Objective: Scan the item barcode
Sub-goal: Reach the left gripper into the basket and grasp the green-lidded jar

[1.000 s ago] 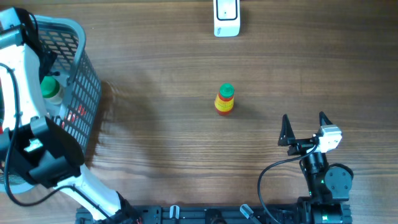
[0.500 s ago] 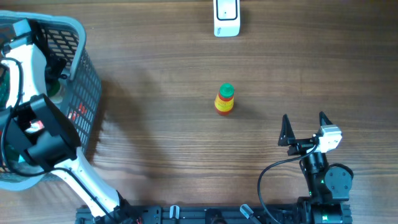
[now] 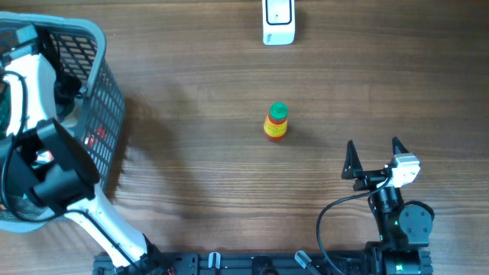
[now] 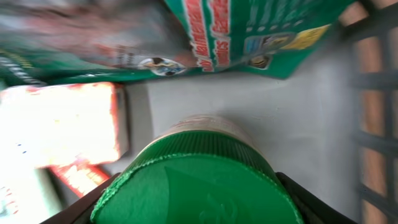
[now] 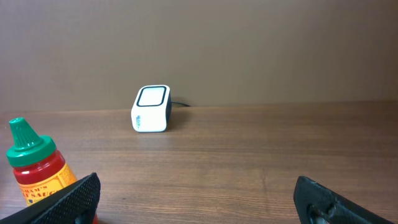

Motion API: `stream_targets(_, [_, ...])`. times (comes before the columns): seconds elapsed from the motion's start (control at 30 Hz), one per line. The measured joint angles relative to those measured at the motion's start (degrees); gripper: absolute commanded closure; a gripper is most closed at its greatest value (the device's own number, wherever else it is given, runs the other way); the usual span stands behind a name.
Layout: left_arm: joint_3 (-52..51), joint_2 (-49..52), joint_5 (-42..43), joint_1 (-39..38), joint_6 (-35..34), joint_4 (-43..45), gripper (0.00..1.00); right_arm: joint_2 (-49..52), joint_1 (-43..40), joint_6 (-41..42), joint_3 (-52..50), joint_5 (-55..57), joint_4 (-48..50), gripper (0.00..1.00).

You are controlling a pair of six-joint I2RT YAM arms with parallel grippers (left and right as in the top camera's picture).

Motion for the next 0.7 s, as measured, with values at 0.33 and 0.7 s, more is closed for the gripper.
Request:
stream_targets(0.33, [0.6, -34.5, 4.2, -0.1, 0.0, -0.3, 0.36, 0.0, 0.0, 0.0, 0.0, 0.0, 0.0, 0.0])
stream_targets(0.7, [0.8, -49.9, 18.6, -24.7, 2.8, -3.5, 0.37, 0.0, 0.0, 0.0, 0.0, 0.0, 0.0, 0.0])
